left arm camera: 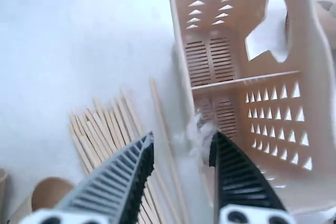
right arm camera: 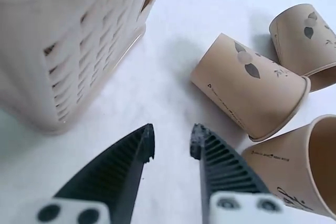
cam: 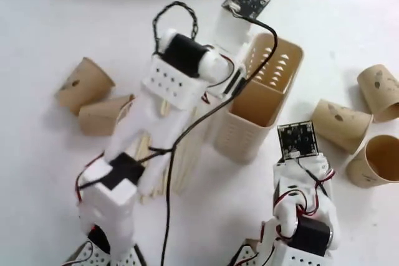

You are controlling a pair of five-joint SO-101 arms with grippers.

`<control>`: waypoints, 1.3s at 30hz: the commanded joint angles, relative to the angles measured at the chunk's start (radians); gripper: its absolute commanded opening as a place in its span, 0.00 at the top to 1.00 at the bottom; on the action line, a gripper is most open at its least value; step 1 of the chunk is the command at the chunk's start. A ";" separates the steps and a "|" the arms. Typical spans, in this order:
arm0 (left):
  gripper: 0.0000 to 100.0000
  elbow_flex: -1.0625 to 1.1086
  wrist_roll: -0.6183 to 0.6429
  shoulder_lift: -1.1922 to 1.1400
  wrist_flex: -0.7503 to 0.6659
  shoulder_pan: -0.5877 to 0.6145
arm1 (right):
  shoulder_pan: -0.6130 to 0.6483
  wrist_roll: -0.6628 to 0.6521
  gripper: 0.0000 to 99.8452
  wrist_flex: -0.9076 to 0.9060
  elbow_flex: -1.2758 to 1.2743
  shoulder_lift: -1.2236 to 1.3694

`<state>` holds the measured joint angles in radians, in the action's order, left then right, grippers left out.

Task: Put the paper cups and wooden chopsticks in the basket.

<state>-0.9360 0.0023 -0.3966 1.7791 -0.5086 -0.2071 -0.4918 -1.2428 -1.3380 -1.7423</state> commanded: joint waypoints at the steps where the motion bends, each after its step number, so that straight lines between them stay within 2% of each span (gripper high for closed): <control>1: 0.81 -0.086 -0.043 0.157 0.005 -0.018 | 0.004 -0.012 0.82 -0.002 0.014 0.002; 4: 0.82 -0.164 -0.068 0.252 0.006 -0.021 | 0.002 -0.014 0.81 0.031 0.017 0.002; 7: 0.82 -0.193 -0.097 0.367 0.009 -0.012 | -0.002 -0.071 0.81 0.027 0.060 0.004; 12: 0.82 -0.063 -0.132 0.582 0.011 0.068 | -0.145 -0.135 0.81 -0.064 0.241 0.013; 16: 0.82 0.222 -0.133 0.789 0.006 0.166 | -0.255 -0.192 0.81 -0.068 0.353 0.081; 20: 0.82 0.658 -0.133 0.980 -0.080 0.271 | -0.354 -0.198 0.81 -0.065 0.502 0.331; 25: 0.81 1.280 -0.160 1.156 -0.348 0.395 | -0.483 -0.242 0.81 -0.007 0.744 0.774; 30: 0.81 1.752 -0.203 1.300 -0.641 0.481 | -0.656 -0.342 0.81 0.013 1.028 1.193; 33: 0.81 1.904 -0.207 1.368 -0.735 0.490 | -0.728 -0.385 0.81 -0.045 1.194 1.402; 35: 0.81 1.936 -0.209 1.400 -0.736 0.492 | -0.766 -0.428 0.81 -0.062 1.277 1.527; 39: 0.81 1.979 -0.206 1.445 -0.744 0.484 | -0.789 -0.433 0.81 -0.062 1.372 1.727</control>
<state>1.0203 -0.1987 0.9950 1.0702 -0.0207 -0.9835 -0.9091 -1.2965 -0.0629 -0.1250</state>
